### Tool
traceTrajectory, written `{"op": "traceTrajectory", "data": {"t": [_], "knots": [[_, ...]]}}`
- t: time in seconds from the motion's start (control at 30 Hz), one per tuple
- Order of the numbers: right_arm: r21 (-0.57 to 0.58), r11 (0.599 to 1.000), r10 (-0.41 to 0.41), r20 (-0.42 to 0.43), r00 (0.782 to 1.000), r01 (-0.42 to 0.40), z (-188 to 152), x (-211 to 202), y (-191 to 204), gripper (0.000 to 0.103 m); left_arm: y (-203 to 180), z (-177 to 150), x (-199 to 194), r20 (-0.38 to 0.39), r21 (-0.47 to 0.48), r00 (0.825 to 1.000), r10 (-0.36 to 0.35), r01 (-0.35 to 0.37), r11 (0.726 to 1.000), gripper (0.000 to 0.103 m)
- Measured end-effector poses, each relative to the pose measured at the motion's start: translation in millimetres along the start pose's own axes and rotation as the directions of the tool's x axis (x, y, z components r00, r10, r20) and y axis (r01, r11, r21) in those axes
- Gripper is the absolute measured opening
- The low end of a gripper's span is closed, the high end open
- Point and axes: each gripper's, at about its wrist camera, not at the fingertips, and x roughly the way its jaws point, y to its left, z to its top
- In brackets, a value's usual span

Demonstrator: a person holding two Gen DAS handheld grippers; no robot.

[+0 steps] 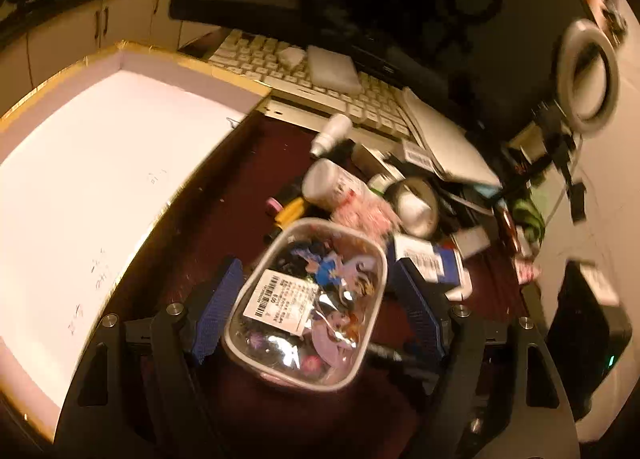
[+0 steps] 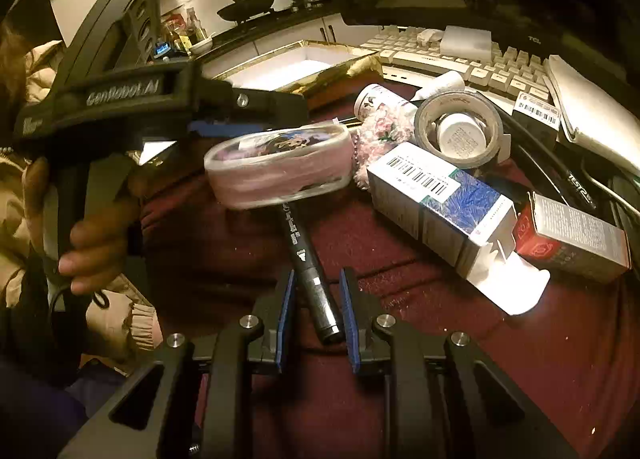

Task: Organize objects

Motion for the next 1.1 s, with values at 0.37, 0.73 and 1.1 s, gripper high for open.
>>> {"op": "traceTrajectory", "data": {"t": [0.37,0.73,1.1], "knots": [[0.01,1.0,0.015,0.016,1.0,-0.015,1.1,3.4,-5.1,0.023,-30.5,-25.4,7.3,-0.001,0.171,0.983,0.182,-0.18,0.969,0.079],[0.006,1.0,0.001,0.02,1.0,-0.001,3.5,7.4,-7.6,0.023,-29.2,-15.9,11.6,0.006,0.158,0.98,0.2,-0.199,0.967,0.079],[-0.001,1.0,-0.019,0.026,0.999,0.019,2.0,7.0,-4.2,0.023,-20.4,-16.8,7.9,0.021,0.136,0.981,0.191,-0.192,0.972,0.068]]}}
